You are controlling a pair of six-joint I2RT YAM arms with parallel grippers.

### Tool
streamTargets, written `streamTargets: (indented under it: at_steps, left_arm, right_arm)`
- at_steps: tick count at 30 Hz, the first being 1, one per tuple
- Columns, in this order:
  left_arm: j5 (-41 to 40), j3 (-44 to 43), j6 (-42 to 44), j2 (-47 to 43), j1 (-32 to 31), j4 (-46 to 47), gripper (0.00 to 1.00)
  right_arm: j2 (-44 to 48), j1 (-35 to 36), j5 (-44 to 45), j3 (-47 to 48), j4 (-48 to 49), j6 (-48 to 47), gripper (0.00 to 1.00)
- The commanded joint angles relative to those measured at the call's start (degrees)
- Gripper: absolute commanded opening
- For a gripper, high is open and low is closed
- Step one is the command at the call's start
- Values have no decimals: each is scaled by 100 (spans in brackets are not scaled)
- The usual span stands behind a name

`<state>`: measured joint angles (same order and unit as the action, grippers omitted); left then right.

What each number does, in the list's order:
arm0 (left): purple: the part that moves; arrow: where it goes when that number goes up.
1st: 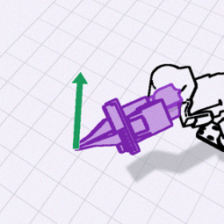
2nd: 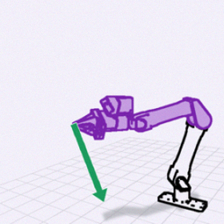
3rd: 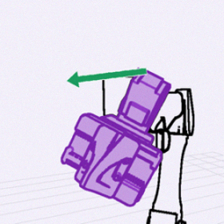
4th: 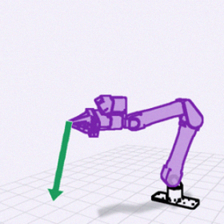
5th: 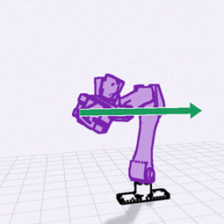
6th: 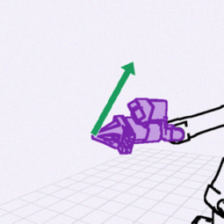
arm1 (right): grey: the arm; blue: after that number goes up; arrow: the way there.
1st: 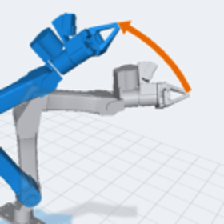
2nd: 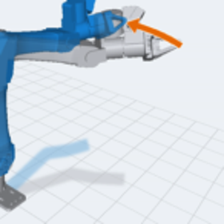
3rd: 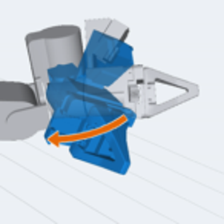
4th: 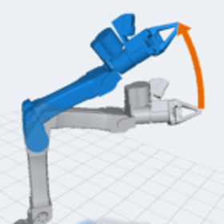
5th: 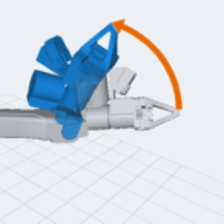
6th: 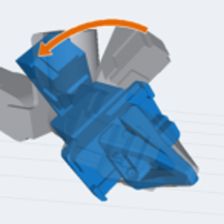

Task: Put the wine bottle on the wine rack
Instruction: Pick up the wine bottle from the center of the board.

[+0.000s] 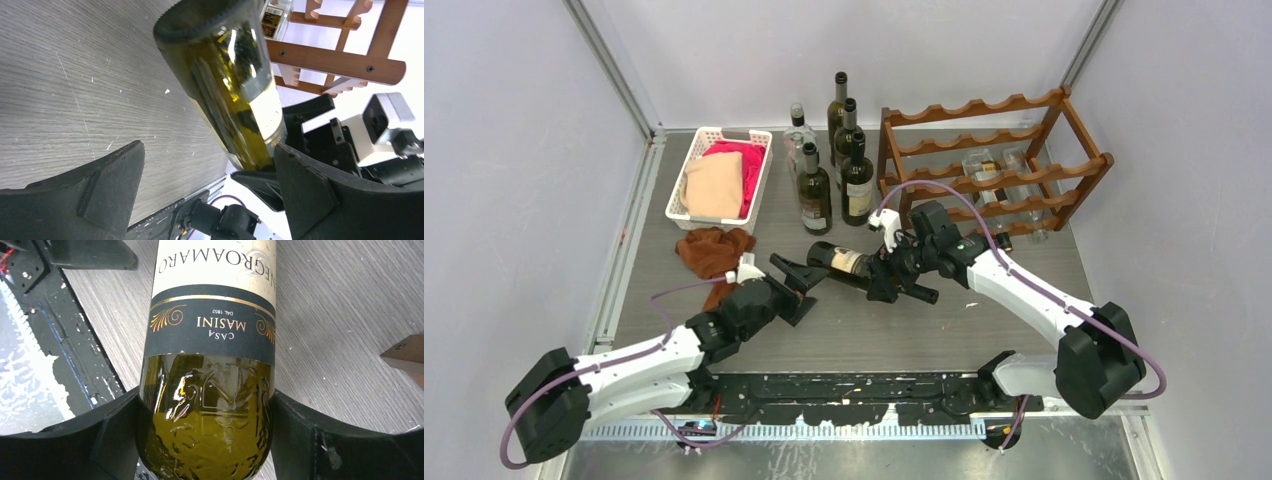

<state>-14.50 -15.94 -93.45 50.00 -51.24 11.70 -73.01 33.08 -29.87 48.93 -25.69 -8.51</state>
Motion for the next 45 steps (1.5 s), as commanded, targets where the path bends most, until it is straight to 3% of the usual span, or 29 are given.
streamTargets:
  at_steps: [1, 7, 17, 19, 25, 29, 30, 33, 35, 37, 42, 45]
  left_arm:
    - [-174, -293, -446, 367, 0, 695, 100]
    - [-645, -394, -863, 773, 0, 1031, 100]
    - [-713, -746, -1218, 1812, 0, 1968, 98]
    - [-670, -817, -1270, 2030, -7, 2219, 95]
    - [-715, -834, -1362, 2454, -8, 3139, 65]
    - [-843, -730, -1368, 2664, -8, 3941, 7]
    - [-868, -687, -1395, 2724, -8, 4161, 1]
    - [-953, -570, -1480, 2935, -8, 4998, 0]
    - [-1031, -523, -1517, 3093, -8, 5484, 0]
    - [-1096, -513, -1529, 3276, -8, 5894, 0]
    - [-1244, -556, -1583, 3691, -8, 6764, 0]
    - [-1219, -644, -1617, 3888, -8, 7028, 0]
  right_arm:
    - [406, -38, -783, 152, 570, 61, 1]
    - [450, -43, -1055, 143, 550, 54, 1]
    - [472, -43, -1485, 138, 472, -26, 1]
    - [471, -40, -1530, 135, 449, -67, 1]
    - [396, -42, -1399, 182, 273, -330, 2]
    - [359, -41, -1300, 234, 86, -567, 23]
    - [364, -47, -1340, 250, 16, -669, 34]
    - [345, -46, -1422, 321, -286, -1008, 71]
    - [361, -60, -1413, 337, -339, -1065, 83]
    - [374, -72, -1371, 330, -339, -1071, 89]
    - [369, -82, -1204, 313, -278, -1010, 91]
    - [367, -87, -1050, 293, -243, -1003, 100]
